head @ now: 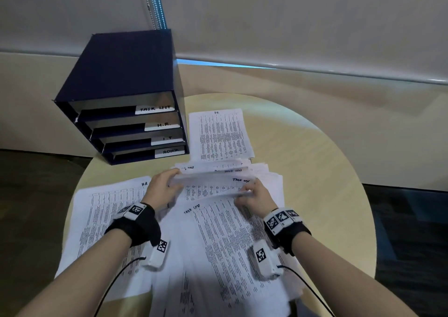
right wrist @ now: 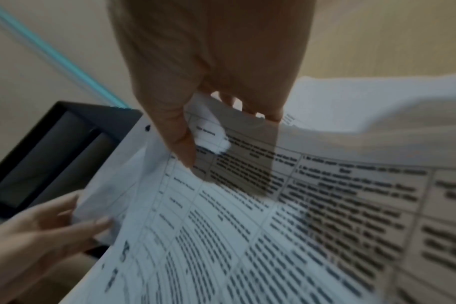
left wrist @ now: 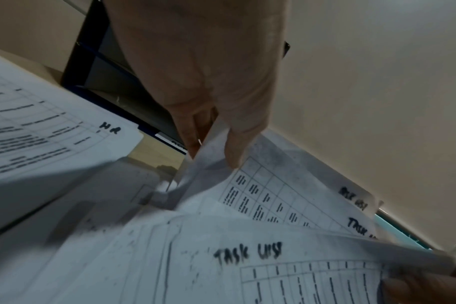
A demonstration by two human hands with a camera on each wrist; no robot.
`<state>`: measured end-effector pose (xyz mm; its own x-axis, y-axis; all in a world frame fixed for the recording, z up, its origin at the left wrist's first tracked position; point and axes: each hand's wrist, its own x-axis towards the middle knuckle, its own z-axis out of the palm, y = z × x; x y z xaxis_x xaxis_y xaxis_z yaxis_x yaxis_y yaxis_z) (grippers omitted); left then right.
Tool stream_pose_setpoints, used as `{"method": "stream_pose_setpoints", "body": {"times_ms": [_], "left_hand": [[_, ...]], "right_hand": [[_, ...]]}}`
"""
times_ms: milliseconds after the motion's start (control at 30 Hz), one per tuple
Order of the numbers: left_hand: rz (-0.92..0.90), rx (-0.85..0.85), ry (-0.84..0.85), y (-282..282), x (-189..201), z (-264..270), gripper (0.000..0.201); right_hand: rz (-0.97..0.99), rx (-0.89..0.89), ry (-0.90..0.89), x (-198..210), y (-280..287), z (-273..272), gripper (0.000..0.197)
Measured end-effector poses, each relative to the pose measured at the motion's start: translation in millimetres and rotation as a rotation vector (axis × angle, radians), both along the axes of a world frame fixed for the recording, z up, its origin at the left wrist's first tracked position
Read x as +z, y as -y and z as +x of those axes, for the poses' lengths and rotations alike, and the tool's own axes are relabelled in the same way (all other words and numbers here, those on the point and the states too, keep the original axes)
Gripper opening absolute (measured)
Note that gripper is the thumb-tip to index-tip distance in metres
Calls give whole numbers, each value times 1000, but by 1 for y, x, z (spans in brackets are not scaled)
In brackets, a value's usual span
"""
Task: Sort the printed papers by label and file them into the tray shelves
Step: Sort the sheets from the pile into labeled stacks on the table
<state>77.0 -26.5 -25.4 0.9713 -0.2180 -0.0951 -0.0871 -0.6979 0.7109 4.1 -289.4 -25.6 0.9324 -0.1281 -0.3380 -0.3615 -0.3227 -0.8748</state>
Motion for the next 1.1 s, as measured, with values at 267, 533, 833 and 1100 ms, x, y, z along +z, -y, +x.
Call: {"method": "stream_pose_setpoints", "body": {"times_ms": [267,533,833,1100], "left_hand": [[-437,244,-401,6,17,-14,21],[-190,118,526,12,93,-25,15],[-562,451,720,-31,151,-20,11],[-349,315,19,-14,64,-60,28]], "right_hand": [[-283,219,266,-17,3,-27,7],[-106,42,174,3,29,-49,22],[474,-29,84,25,67,-77,15],[487,-84,-5,30,74,-77,12]]}}
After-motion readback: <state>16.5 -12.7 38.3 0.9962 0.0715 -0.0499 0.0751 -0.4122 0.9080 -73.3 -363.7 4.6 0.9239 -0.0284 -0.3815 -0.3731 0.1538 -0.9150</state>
